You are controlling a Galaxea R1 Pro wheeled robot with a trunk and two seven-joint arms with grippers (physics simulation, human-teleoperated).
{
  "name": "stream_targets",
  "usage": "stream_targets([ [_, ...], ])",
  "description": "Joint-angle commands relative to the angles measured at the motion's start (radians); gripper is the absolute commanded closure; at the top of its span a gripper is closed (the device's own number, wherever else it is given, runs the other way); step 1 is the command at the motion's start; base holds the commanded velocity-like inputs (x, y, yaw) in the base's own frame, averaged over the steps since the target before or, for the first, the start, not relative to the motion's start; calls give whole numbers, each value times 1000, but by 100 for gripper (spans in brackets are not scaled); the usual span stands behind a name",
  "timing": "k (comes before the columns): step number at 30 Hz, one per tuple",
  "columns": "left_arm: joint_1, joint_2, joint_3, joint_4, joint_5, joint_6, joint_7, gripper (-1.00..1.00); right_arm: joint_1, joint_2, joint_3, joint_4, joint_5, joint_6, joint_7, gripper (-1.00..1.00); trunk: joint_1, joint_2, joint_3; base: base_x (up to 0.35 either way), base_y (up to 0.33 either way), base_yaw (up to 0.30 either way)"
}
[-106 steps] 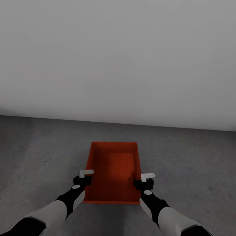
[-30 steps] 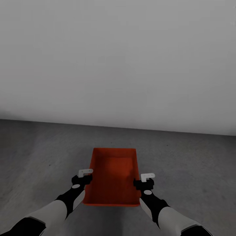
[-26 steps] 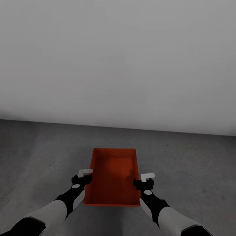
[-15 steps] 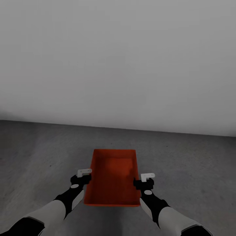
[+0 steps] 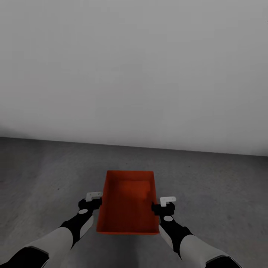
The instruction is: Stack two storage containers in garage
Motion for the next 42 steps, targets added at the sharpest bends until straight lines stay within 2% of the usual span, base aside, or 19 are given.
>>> stream_targets([
  [1,-1,0,-8,1,9,-4,5,-100,-1,0,7,1,-6,-3,-6,-100,-4,7,3,0,0,0],
  [42,-1,-2,-7,0,10,-2,12,-100,-1,1,7,1,-7,1,-11,-100,-161,294,131,0,0,0],
])
